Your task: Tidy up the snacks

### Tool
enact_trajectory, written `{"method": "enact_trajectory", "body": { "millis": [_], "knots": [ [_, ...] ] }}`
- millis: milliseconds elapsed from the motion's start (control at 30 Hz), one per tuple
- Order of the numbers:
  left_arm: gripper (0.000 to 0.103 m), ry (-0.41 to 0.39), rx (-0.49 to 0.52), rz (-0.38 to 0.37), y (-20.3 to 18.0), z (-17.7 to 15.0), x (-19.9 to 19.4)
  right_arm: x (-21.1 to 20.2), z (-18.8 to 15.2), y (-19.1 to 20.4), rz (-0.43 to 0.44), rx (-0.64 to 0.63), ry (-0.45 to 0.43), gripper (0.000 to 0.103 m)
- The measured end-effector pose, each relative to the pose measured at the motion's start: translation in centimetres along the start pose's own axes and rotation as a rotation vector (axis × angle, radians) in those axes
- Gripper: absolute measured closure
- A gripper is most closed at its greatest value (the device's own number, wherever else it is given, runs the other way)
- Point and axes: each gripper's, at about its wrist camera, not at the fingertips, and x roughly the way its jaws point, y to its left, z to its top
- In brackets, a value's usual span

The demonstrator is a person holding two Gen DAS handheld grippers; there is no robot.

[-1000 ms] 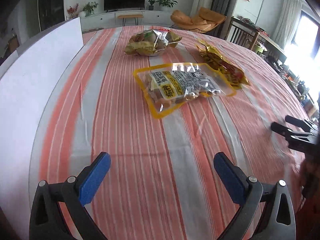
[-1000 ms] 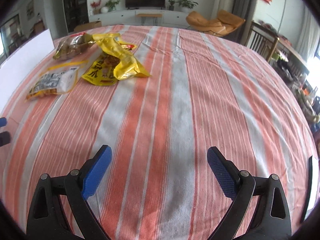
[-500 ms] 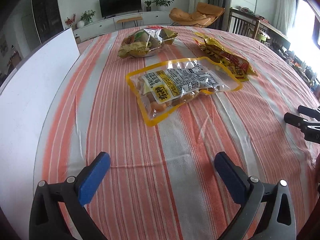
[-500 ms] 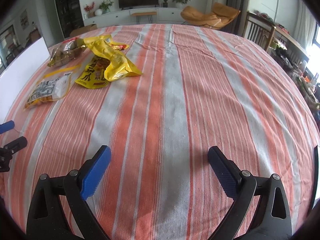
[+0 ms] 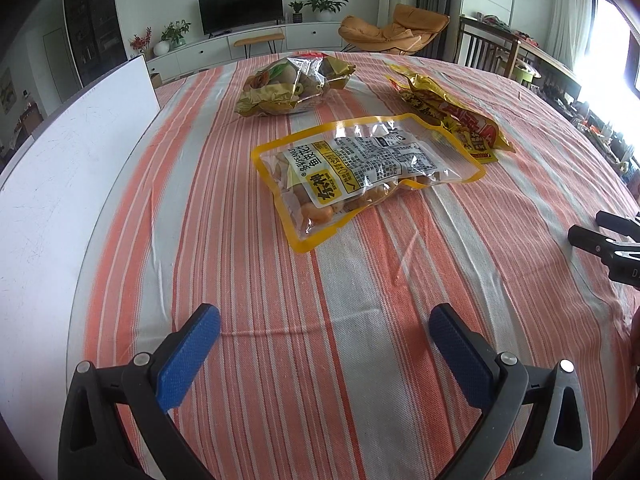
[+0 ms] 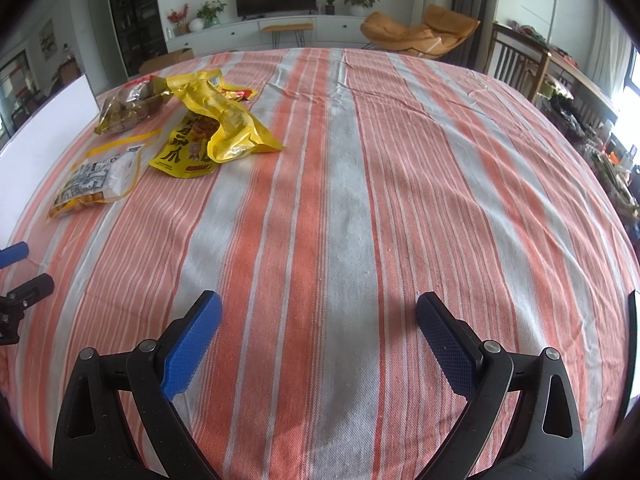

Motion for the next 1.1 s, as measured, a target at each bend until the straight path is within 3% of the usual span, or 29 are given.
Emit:
{"method": "enact_trajectory", "body": {
  "millis": [900, 1100],
  "knots": [
    [0.0, 0.0, 0.001, -0.001, -0.05, 0.06, 0.03, 0.74, 0.23, 0.05, -0.002, 0.009, 0.001, 0.003],
    [0.0, 0.059, 0.067, -0.049, 0.21, 0.47, 0.25, 0.74, 0.24, 0.04, 0.005, 0.013, 0.0, 0.003]
  ]
}}
